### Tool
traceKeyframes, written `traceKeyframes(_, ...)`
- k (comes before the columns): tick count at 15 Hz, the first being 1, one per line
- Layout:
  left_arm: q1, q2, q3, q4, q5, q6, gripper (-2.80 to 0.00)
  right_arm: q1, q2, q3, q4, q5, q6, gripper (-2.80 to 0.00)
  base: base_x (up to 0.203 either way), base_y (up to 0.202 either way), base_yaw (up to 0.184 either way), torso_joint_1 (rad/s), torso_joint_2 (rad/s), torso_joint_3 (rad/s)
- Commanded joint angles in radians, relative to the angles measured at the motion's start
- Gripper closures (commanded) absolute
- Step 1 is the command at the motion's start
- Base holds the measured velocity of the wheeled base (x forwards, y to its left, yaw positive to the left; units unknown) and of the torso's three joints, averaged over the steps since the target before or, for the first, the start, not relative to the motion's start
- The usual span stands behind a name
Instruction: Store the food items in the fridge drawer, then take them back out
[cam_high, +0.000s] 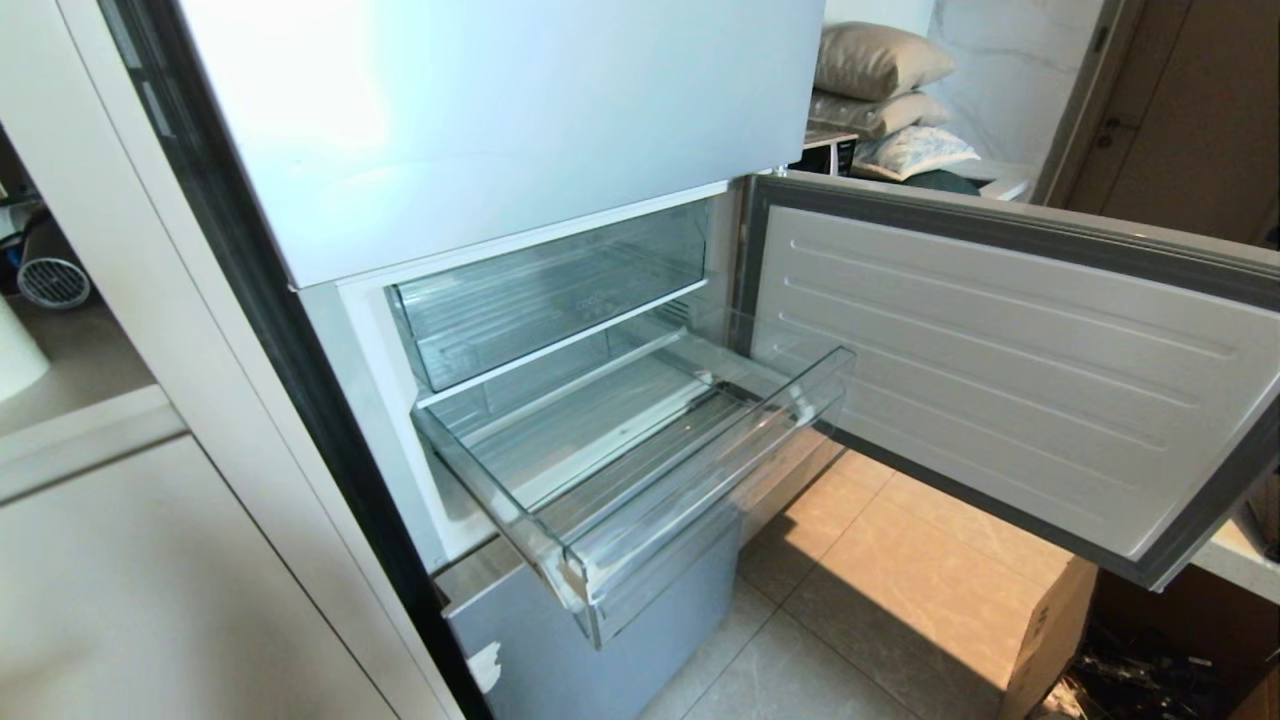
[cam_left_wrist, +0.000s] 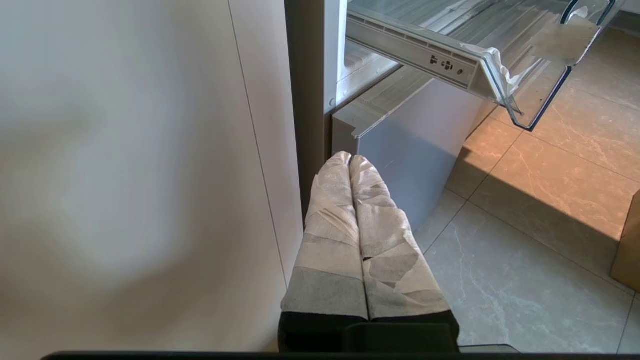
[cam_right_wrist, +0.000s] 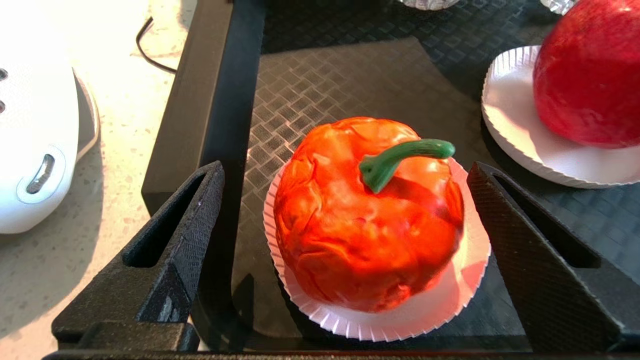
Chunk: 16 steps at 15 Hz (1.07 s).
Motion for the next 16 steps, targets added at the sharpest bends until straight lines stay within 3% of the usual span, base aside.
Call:
traceKeyframes(1, 0.0, 0.001, 0.0, 0.001, 0.0, -0.001, 0.0, -0.001, 0.024, -0.001, -0.025, -0.001, -0.001, -2.8, 0.0, 0.0, 0.0, 0.0, 0.0, 0.0)
traceKeyframes(8, 0.0, 0.0, 0.0, 0.0, 0.0, 0.0, 0.0, -0.001, 0.051, -0.007, -0.028, -0.001, 0.0, -2.8, 0.0, 0.0, 0.0, 0.0, 0.0, 0.0)
traceKeyframes(9, 0.0, 0.001, 0.0, 0.001, 0.0, -0.001, 0.0, -0.001, 0.05, -0.007, -0.028, -0.001, 0.0, 0.0, 0.0, 0.0, 0.0, 0.0, 0.0, 0.0)
traceKeyframes(16, 0.0, 0.001, 0.0, 0.001, 0.0, 0.0, 0.0, -0.022, -0.049, 0.019, -0.024, 0.002, 0.004, 0.0, 0.0, 0.0, 0.0, 0.0, 0.0, 0.0)
